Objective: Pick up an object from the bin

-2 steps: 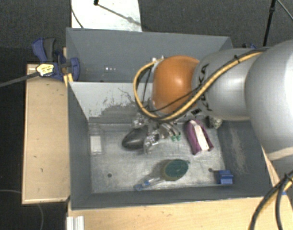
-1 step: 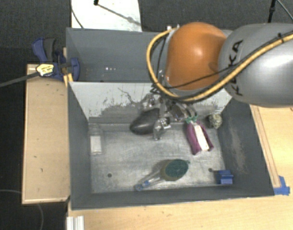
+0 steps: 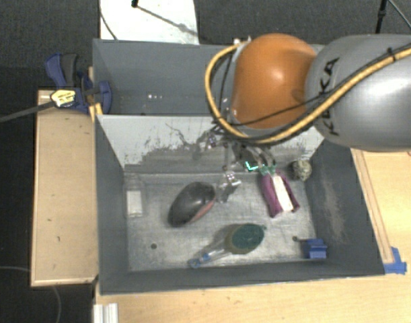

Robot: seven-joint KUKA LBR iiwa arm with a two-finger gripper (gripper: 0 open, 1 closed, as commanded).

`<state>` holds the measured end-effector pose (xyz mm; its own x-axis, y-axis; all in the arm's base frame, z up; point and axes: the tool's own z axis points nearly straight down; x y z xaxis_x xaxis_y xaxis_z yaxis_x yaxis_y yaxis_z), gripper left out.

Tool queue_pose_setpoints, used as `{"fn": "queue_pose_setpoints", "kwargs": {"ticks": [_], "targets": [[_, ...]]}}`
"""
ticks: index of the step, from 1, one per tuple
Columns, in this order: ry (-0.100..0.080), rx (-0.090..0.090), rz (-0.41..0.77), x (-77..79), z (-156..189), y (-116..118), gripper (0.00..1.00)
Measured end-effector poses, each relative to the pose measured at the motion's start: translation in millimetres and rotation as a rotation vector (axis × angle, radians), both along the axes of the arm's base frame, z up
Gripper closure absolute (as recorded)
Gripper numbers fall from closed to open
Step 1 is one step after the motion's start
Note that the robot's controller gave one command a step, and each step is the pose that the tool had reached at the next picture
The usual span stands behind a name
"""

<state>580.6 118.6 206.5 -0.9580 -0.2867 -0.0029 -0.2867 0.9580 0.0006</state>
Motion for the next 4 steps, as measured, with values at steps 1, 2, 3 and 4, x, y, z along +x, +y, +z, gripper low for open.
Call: {"fn": "queue_pose_setpoints", "kwargs": {"ticks": [1,2,3,4], "targets": [[-0.003,0.0,0.208,-18.5,-136.3,10.3,0.0],[-0.009,0.001,0.459,-81.7,-118.3,40.5,0.0],[-0.007,0.001,0.452,-82.0,-118.5,39.9,1.0],[-0.007,-0.001,0.43,-79.9,0.2,42.4,1.0]]}}
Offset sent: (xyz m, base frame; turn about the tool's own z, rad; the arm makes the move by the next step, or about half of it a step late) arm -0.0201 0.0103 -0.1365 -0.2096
